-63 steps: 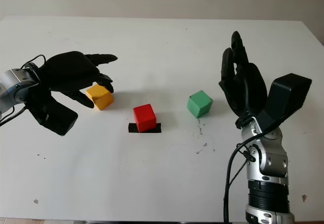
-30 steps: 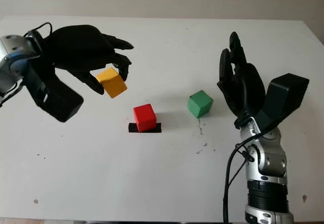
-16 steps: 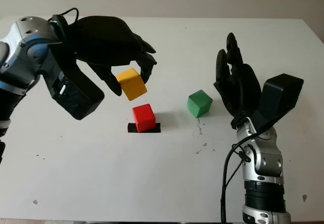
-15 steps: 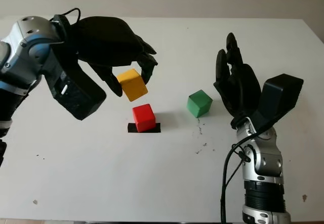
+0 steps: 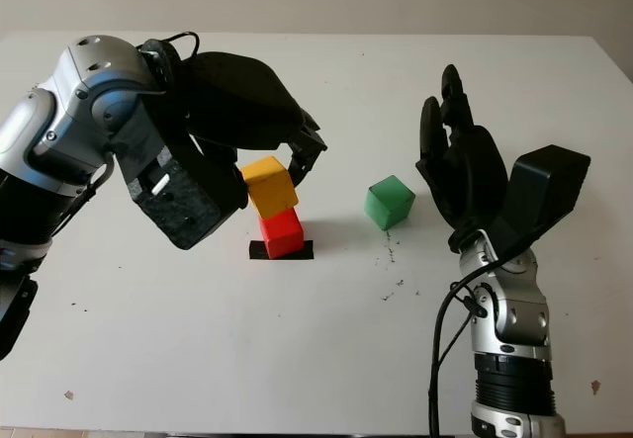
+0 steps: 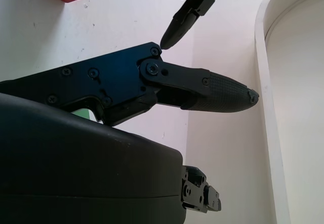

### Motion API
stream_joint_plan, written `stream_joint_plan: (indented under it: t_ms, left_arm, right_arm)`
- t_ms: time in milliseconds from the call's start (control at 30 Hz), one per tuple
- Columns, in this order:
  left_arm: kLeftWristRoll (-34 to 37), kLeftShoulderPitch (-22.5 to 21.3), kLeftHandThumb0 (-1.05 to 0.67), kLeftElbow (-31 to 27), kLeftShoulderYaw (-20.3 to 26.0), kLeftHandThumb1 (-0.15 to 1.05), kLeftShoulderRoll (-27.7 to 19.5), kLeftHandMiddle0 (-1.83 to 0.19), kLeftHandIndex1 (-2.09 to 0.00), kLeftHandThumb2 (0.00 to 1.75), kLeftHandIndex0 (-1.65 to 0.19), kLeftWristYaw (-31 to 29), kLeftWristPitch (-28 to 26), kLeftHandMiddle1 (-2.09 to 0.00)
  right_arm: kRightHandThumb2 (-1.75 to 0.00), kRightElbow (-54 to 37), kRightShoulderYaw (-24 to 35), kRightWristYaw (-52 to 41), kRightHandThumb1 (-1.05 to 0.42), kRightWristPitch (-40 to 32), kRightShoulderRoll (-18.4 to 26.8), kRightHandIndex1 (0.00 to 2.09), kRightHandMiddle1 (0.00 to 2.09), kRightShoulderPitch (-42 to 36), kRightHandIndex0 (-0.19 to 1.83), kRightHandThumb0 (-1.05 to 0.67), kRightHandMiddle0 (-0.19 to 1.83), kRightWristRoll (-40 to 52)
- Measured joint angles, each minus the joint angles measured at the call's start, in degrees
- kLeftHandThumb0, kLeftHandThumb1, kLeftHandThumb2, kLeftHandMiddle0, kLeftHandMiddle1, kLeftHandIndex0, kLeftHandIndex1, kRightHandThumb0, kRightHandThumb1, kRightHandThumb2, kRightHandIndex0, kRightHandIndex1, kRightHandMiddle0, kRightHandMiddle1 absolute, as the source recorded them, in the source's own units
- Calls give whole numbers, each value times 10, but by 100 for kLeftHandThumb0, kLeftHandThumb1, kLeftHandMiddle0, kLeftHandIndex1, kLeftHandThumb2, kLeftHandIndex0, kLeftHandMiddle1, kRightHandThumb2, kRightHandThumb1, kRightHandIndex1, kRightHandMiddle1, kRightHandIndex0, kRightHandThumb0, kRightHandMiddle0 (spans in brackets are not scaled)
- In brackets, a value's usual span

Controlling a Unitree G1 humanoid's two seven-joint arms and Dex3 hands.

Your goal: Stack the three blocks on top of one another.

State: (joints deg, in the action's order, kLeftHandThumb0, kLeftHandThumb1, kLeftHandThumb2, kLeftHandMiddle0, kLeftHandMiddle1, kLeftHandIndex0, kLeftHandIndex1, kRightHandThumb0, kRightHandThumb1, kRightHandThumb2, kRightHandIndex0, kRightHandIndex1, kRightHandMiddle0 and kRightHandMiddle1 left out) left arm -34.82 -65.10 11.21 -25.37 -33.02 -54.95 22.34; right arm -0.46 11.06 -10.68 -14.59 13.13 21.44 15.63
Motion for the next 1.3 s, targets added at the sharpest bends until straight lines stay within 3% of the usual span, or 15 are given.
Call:
stream_joint_plan:
  t_ms: [233, 333, 467, 800, 1133, 1300]
  left_arm:
    - [-20, 1, -38, 11, -9, 92, 0, -11, -152, 6, -30, 29, 28, -3]
    - [-30, 2, -42, 10, -11, 93, 0, -15, -155, 6, -25, 30, 31, -5]
    - [-36, 6, -44, 9, -12, 94, 0, -14, -134, 6, -16, 35, 34, -5]
    - [-48, 15, -45, 9, -16, 95, 0, -24, -116, 5, -23, 52, 49, -7]
    - [-33, 19, -44, 11, -17, 94, 9, -23, -148, 5, -30, 37, 35, -5]
    - [-22, 19, -49, 11, -17, 94, 9, -24, -167, 5, -31, 37, 55, -6]
  right_arm:
    - [-62, 0, -1, 2, -105, 0, -2, 0, 0, 0, -19, -72, -19, -1]
    - [-63, 0, -1, 2, -105, 0, -2, 0, 0, 0, -19, -72, -19, -2]
    - [-63, 0, -1, 1, -105, 0, -2, 0, 0, 0, -19, -71, -19, -1]
    - [-63, -3, -1, 3, -105, -1, -3, 0, 0, 0, -19, -72, -19, 2]
    - [-63, -3, -1, 4, -105, -1, -3, 0, 0, 0, -19, -72, -19, 2]
    - [-63, -3, -1, 3, -105, -2, -3, 0, 0, 0, -19, -72, -19, 2]
